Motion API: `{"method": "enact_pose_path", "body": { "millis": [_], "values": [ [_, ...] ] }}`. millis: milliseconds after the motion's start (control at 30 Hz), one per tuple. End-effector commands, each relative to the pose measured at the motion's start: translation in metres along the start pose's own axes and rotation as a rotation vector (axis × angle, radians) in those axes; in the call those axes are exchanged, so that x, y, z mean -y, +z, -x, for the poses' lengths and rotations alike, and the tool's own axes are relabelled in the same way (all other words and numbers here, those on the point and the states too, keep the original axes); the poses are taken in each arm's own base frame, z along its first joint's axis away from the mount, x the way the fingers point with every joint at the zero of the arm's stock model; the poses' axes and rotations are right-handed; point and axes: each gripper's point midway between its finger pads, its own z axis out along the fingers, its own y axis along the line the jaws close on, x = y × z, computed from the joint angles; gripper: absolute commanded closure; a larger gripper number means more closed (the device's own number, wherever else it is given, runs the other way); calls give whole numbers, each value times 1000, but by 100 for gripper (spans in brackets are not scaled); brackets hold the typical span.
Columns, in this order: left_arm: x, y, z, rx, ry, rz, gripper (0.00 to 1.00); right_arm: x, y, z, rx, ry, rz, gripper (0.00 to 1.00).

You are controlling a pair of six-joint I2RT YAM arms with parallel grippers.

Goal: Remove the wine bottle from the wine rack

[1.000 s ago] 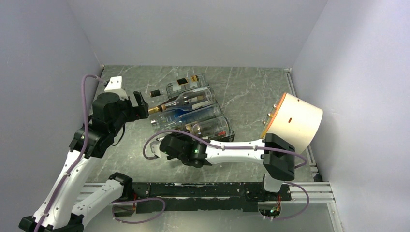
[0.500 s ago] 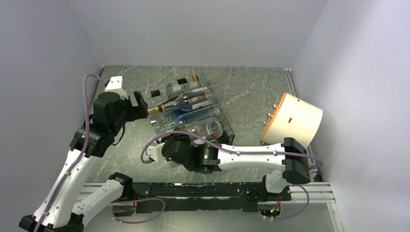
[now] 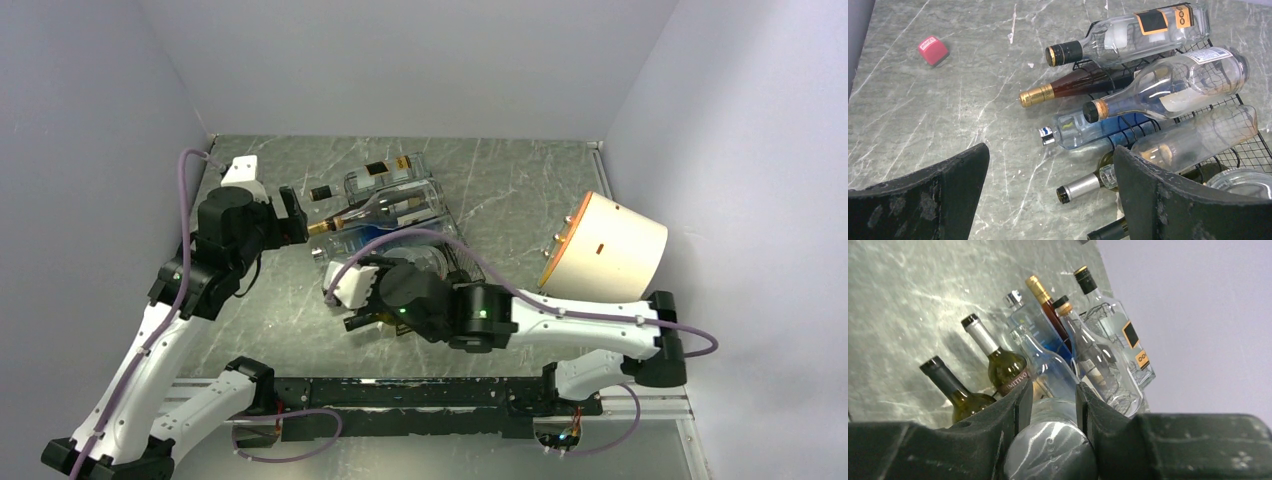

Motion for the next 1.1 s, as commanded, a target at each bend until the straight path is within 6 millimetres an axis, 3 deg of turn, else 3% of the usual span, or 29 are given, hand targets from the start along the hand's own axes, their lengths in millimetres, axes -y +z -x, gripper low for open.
{"method": "enact_pose_path", "body": {
  "millis": [0,233,400,500,800,1067],
  "values": [
    [4,-2,16,41,-11,-18,3,75,-49,51,219,215,-180,100],
    [6,-4,16,37,-18,-28,3,132,-82,56,307,406,-370,100],
    [5,-8,16,41,-24,-32,3,194,-96,37,275,542,-607,100],
    [6,-10,17,41,-26,-38,4,234,-97,15,258,629,-726,100],
    [7,-19,21,53,-26,-55,4,341,-62,-108,32,704,-1041,100],
    [8,-25,23,55,-9,-74,3,394,-16,-206,-1,868,-1145,100]
  ]
}}
